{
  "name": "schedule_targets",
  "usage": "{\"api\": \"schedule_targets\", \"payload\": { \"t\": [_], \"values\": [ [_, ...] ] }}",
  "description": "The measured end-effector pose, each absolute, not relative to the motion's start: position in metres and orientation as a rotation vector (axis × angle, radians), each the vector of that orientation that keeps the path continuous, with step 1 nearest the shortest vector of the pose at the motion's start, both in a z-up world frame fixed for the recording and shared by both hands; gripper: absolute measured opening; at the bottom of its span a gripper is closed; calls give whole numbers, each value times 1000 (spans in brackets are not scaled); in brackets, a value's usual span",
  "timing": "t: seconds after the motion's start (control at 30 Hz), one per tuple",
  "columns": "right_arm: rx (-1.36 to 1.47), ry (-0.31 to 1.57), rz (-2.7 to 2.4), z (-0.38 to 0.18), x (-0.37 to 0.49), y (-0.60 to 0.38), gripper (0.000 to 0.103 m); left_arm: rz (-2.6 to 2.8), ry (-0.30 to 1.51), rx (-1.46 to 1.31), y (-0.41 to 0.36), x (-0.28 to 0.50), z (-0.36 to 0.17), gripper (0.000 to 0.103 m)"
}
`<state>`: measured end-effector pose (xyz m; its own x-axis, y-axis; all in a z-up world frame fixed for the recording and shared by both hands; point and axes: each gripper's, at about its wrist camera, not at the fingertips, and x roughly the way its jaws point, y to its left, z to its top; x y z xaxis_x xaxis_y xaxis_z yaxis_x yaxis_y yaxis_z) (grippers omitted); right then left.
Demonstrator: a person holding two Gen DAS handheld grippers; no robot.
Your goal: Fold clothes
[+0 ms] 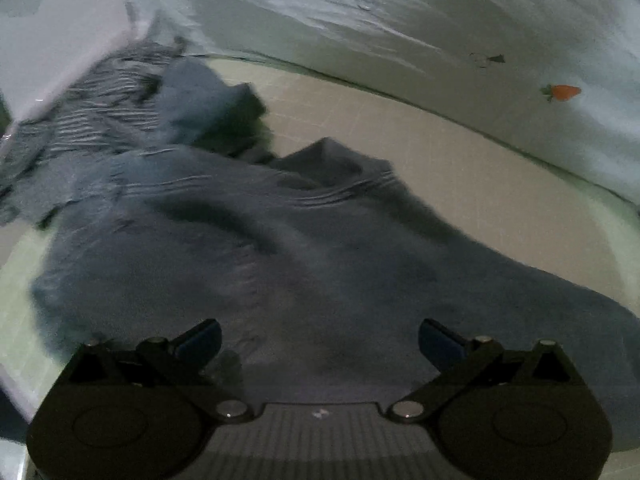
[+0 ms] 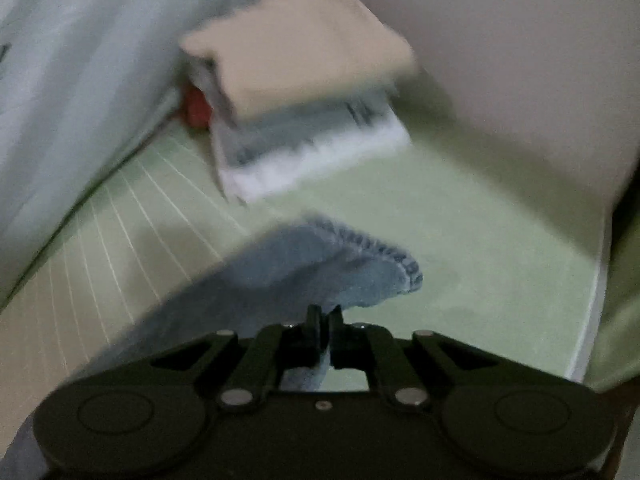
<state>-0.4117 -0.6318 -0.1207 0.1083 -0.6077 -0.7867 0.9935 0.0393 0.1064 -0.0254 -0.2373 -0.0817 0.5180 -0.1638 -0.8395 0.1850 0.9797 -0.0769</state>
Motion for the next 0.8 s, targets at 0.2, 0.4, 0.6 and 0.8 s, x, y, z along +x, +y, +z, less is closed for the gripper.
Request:
{"api": "schedule_targets", "payload": {
  "t": [0.2, 0.4, 0.6, 0.8],
  "values": [
    [712, 714, -1356, -131, -406, -625, 13, -75, 1054, -146, -181, -43, -90, 103],
    [799, 649, -1295, -136, -388, -604, 54, 60, 1035, -287, -116, -46, -86, 103],
    [884, 649, -1189, -145, -357, -568, 59, 122, 987, -551, -49, -34, -84, 103],
    [890, 668, -1121, -145, -326, -529, 61, 107, 941, -887, -8, -16, -102, 103]
  ]
}}
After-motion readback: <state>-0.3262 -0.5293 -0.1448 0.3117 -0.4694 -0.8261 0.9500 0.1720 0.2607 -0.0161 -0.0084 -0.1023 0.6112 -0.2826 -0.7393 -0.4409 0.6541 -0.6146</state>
